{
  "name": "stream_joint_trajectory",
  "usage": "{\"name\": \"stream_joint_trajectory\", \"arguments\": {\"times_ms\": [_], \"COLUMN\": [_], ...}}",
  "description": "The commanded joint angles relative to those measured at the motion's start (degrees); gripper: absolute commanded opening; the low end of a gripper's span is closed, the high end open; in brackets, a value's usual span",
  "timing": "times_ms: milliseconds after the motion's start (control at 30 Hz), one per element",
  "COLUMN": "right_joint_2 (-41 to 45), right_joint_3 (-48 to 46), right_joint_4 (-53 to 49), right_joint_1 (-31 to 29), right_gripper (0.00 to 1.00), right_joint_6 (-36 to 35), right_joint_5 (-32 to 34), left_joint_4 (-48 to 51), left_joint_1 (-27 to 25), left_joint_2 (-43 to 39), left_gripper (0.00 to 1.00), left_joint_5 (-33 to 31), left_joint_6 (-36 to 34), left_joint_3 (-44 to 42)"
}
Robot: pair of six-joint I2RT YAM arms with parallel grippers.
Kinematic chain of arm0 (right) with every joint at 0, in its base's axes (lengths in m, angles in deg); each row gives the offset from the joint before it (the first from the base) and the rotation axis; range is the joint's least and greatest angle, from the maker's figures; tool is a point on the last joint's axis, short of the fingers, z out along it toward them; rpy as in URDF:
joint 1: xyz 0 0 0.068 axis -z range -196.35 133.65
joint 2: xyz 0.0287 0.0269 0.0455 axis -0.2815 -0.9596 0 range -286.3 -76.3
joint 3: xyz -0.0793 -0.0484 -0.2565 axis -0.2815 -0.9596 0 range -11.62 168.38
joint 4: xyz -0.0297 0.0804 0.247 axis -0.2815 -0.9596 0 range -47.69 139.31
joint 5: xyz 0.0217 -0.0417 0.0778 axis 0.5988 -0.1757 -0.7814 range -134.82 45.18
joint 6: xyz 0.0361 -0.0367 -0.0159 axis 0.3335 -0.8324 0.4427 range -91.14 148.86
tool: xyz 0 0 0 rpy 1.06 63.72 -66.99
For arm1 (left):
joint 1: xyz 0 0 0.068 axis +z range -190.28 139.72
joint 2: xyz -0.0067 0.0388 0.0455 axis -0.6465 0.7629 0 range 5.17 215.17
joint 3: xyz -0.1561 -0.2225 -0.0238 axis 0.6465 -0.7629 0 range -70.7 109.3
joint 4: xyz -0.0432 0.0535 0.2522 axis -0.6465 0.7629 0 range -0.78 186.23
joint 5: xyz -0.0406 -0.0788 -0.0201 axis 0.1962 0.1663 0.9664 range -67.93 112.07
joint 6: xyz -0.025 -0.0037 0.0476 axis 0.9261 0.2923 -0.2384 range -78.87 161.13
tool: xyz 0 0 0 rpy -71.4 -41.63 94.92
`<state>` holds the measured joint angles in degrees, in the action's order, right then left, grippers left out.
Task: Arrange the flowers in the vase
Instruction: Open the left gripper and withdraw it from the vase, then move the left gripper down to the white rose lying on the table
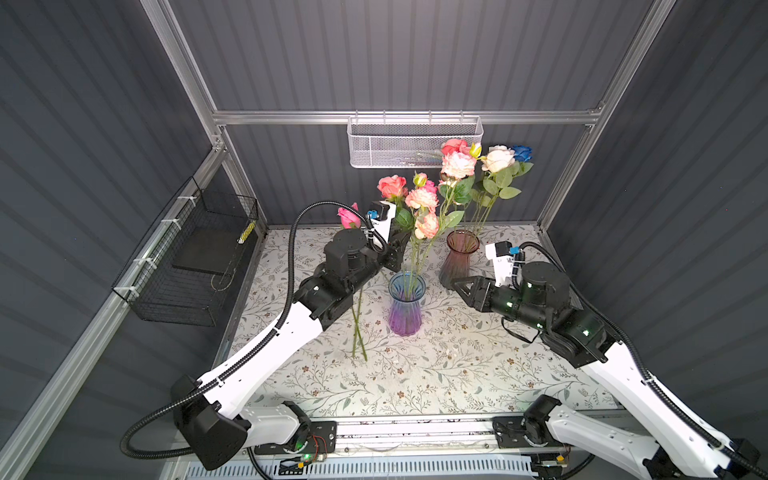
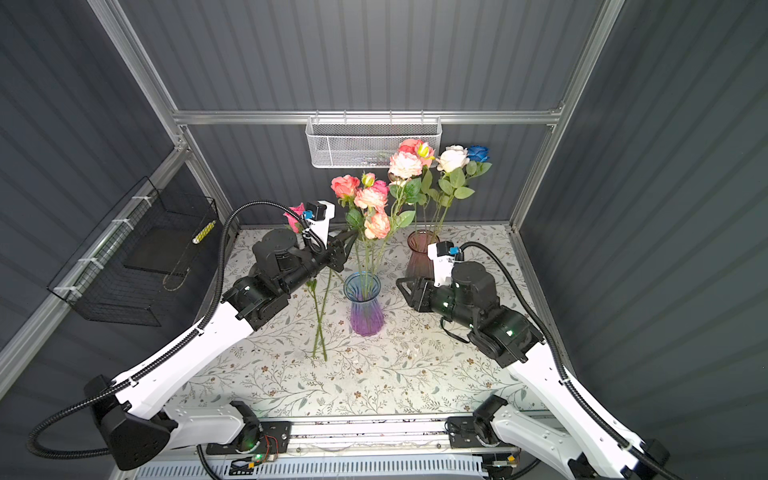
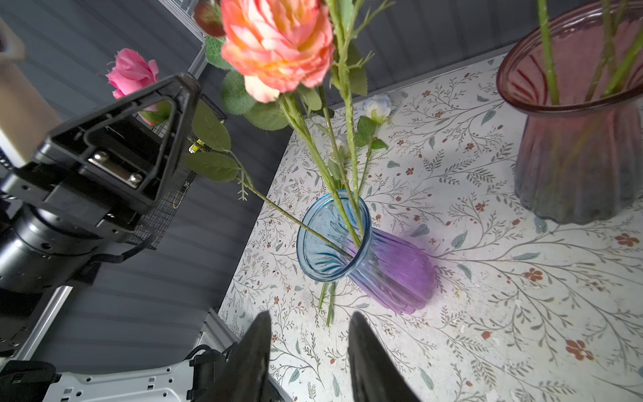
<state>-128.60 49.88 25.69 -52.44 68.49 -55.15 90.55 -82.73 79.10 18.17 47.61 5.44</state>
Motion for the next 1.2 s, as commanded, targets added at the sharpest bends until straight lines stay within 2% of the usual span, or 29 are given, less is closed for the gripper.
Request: {"name": "stream_joint_trajectory", "arguments": {"times_ms": [0, 133, 267, 367, 433, 533, 633, 733, 833, 1000, 1067, 1167], "right_joint_2": [1.05, 1.13, 1.18, 1.40, 1.58, 1.84, 1.84, 1.76, 2.06, 3.53, 4.32, 5.33], "right_joint_3": [0.46, 1.01, 1.34, 1.34, 1.15, 1.04, 0.98, 0.33, -0.97, -2.90, -3.72, -5.08], "right_joint_4": [-0.02, -0.60, -0.90, -1.32, -1.34, -1.66, -1.98, -2.02, -1.34, -1.43, -1.72, -1.94], "right_joint_1": [0.17, 0.20, 0.22, 0.23, 0.21, 0.15, 0.21, 0.18, 0.19, 0.20, 0.18, 0.18], "right_gripper": [0.39, 0.39, 0.40, 0.40, 0.40, 0.40, 0.40, 0.40, 0.40, 0.40, 0.40, 0.40], "right_joint_6": [0.44, 0.18, 0.09, -0.08, -0.13, -0.26, -0.68, -0.64, 0.06, 0.79, 0.98, 1.32], "right_joint_5": [-0.55, -0.37, -0.68, -0.53, -0.56, -0.56, -0.44, -0.31, -0.75, -0.69, -0.41, -0.33], "left_joint_4": [5.85, 11.21, 18.56, 24.29, 27.27, 31.97, 40.22, 43.73, 44.70, 46.24, 46.73, 44.52], "left_joint_1": [-0.41, -0.42, -0.42, -0.43, -0.35, -0.32, -0.33, -0.25, -0.08, 0.94, 2.40, 8.40], "left_joint_2": [-1.02, -1.28, -2.13, -4.35, -7.77, -13.20, -16.33, -19.96, -23.09, -24.82, -24.27, -23.39], "left_gripper": [0.44, 0.57, 0.65, 0.66, 0.65, 0.65, 0.71, 0.71, 0.71, 0.70, 0.69, 0.68], "left_joint_5": [2.61, 1.84, -3.68, -14.69, -25.29, -37.15, -48.95, -53.70, -55.34, -52.89, -48.72, -38.27], "left_joint_6": [0.34, -0.06, -0.42, 1.06, 3.89, 7.60, 14.61, 20.13, 25.20, 32.70, 35.09, 38.05], "left_joint_3": [7.12, 14.01, 20.46, 22.09, 19.62, 14.89, 11.28, 5.56, -2.68, -10.26, -13.04, -19.19]}}
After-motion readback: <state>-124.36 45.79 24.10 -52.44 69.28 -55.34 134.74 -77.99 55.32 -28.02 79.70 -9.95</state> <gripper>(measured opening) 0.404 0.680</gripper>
